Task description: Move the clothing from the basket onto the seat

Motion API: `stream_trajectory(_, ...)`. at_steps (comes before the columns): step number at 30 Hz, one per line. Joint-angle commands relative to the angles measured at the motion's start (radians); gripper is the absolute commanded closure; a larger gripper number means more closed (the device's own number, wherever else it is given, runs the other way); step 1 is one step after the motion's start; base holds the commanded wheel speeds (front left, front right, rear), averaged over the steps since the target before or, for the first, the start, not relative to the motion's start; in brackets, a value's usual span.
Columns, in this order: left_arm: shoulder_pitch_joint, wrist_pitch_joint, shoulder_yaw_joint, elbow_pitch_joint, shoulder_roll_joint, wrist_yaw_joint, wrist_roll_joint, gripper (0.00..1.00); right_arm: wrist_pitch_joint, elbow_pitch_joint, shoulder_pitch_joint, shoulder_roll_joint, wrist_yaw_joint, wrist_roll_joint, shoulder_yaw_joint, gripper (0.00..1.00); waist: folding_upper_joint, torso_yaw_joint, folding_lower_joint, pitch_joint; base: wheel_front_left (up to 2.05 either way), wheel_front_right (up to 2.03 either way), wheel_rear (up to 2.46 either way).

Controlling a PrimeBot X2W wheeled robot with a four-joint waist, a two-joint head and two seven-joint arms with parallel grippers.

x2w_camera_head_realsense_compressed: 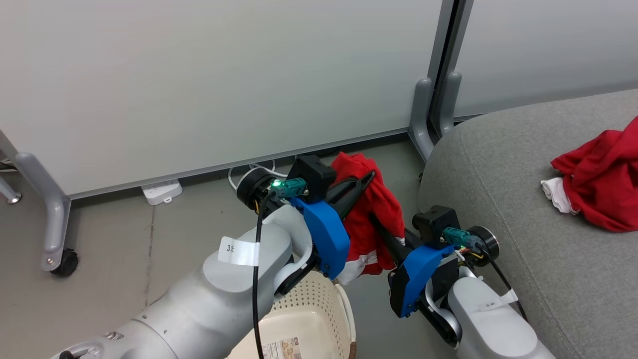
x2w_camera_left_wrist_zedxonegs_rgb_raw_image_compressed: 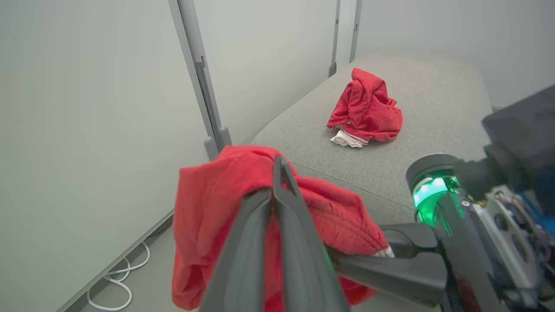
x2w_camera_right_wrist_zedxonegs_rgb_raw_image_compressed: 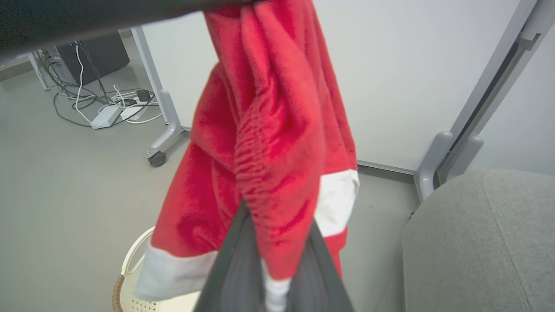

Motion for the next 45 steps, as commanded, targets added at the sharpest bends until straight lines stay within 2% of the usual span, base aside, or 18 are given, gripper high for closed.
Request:
stream_trajectory(1, -0.01, -0.004, -0.001, -0.002, 0.006, -0.001, 0.003, 1.0, -0.013, 0.014, -0.016, -0.003, 0.0, 0.015, 0.007, 1.0, 0.0, -0.003, -0.0001, -0.001, 0.0, 0.0, 0.0)
stream_trajectory(15, 0.011, -0.01, -0.003, 0.006, 0.018, -0.001, -0.016, 1.0, -0.063, 0.105, -0.045, -0.003, 0.0, 0.069, 0.06, 1.0, 0.0, -0.036, -0.0001, -0.017, 0.0, 0.0, 0.0)
stream_trajectory(29, 0.023, -0.027, 0.002, 0.009, 0.012, -0.001, -0.034, 1.0, -0.084, 0.142, -0.061, -0.003, 0.0, 0.081, 0.082, 1.0, 0.0, -0.036, -0.0001, -0.029, 0.0, 0.0, 0.0)
stream_trajectory(30, 0.028, -0.029, 0.009, 0.006, 0.012, -0.001, -0.035, 0.72, -0.086, 0.14, -0.062, -0.003, 0.0, 0.082, 0.084, 1.0, 0.0, -0.036, -0.0001, -0.029, 0.0, 0.0, 0.0)
stream_trajectory(31, 0.036, -0.036, 0.018, 0.002, 0.013, -0.001, -0.034, 0.5, -0.087, 0.139, -0.065, -0.003, 0.0, 0.084, 0.085, 1.0, 0.0, -0.037, -0.0001, -0.029, 0.0, 0.0, 0.0)
stream_trajectory(32, 0.048, -0.04, 0.027, -0.001, 0.015, 0.001, -0.033, 0.02, -0.088, 0.136, -0.068, -0.003, 0.0, 0.086, 0.087, 1.0, 0.0, -0.038, -0.0001, -0.028, 0.0, 0.0, 0.0)
stream_trajectory(35, 0.08, -0.045, 0.048, -0.01, 0.024, 0.008, -0.024, 0.0, -0.092, 0.132, -0.073, -0.003, 0.0, 0.087, 0.09, 1.0, 0.0, -0.041, -0.0001, -0.025, 0.0, 0.0, 0.0)
stream_trajectory(36, 0.109, -0.048, 0.101, -0.042, 0.036, 0.025, 0.001, 0.0, -0.095, 0.127, -0.08, -0.003, 0.0, 0.085, 0.089, 1.0, 0.0, -0.043, -0.0001, -0.021, 0.0, 0.0, 0.0)
stream_trajectory(37, 0.109, -0.048, 0.101, -0.042, 0.036, 0.025, 0.001, 0.0, -0.095, 0.127, -0.08, -0.003, 0.0, 0.085, 0.089, 1.0, 0.0, -0.043, -0.0001, -0.021, 0.0, 0.0, 0.0)
stream_trajectory(42, 0.282, -0.048, 0.283, -0.179, 0.097, 0.068, 0.142, 0.0, -0.1, 0.124, -0.083, -0.003, 0.0, 0.072, 0.077, 1.0, 0.0, -0.044, -0.0001, -0.011, 0.0, 0.0, 0.0)
stream_trajectory(45, 0.396, -0.049, 0.386, -0.258, 0.128, 0.072, 0.23, 0.0, -0.105, 0.122, -0.082, -0.003, 0.0, 0.062, 0.066, 1.0, 0.0, -0.042, -0.0001, -0.008, 0.0, 0.0, 0.0)
